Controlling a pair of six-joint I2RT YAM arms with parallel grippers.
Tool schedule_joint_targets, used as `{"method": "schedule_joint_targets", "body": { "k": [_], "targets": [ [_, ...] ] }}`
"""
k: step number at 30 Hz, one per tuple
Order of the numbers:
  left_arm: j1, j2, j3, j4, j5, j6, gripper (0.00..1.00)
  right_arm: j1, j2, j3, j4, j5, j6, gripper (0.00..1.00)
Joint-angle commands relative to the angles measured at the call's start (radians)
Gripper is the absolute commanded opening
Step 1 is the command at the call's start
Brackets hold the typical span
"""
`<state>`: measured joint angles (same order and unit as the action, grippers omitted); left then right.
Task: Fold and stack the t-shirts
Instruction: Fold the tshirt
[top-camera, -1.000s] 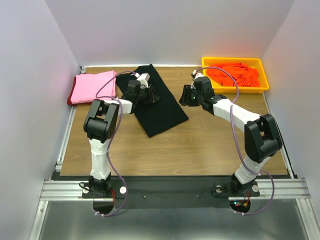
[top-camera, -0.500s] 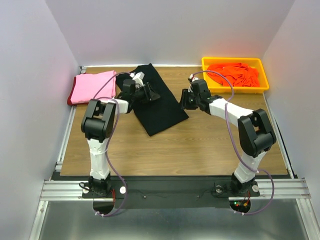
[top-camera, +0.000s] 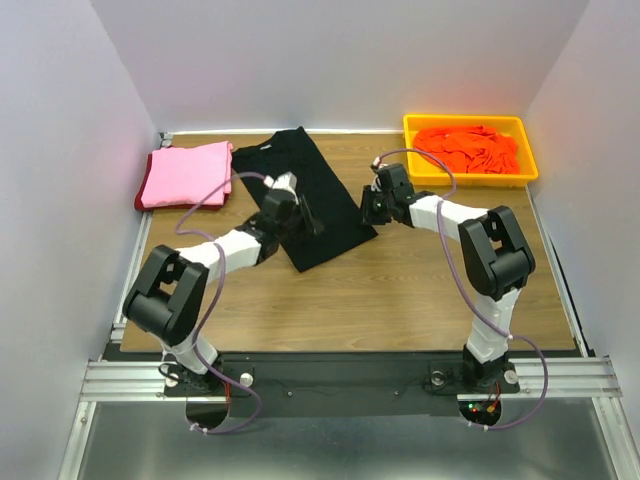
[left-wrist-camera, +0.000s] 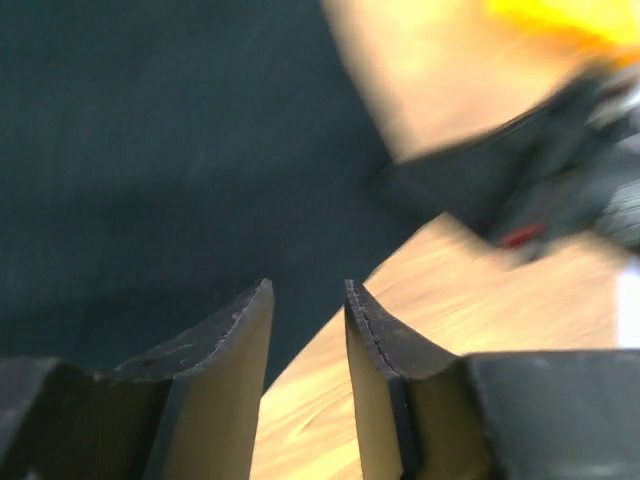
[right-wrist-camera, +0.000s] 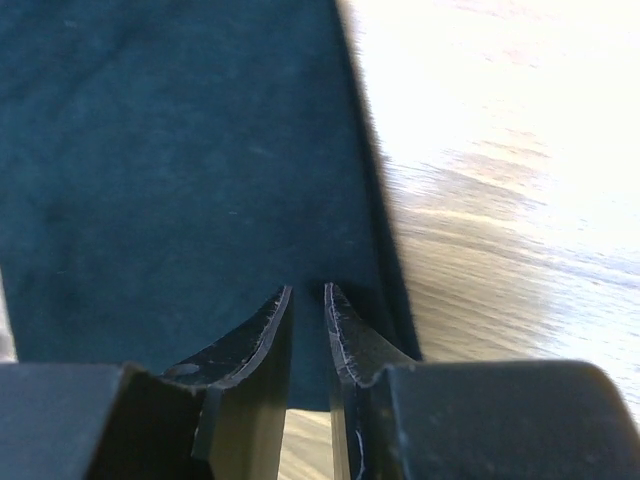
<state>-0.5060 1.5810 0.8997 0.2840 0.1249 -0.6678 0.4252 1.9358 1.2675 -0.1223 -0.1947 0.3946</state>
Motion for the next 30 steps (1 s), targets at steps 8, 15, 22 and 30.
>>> {"method": "schedule_joint_targets", "body": {
  "k": [8, 15, 22, 30],
  "targets": [
    [-0.078, 0.031, -0.206, -0.147, -0.117, -0.159, 0.4, -0.071, -0.063, -0.213, -0.063, -0.023, 0.11, 0.24],
    [-0.189, -0.016, -0.287, -0.235, -0.108, -0.22, 0.4, -0.072, -0.279, -0.465, -0.158, 0.004, 0.144, 0.25],
    [-0.275, -0.269, -0.325, -0.451, -0.249, -0.326, 0.53, -0.072, -0.507, -0.566, -0.244, 0.005, 0.165, 0.25],
    [-0.347, -0.383, -0.229, -0.718, -0.398, -0.426, 0.79, -0.072, -0.686, -0.482, -0.373, 0.03, 0.144, 0.53]
  ]
}}
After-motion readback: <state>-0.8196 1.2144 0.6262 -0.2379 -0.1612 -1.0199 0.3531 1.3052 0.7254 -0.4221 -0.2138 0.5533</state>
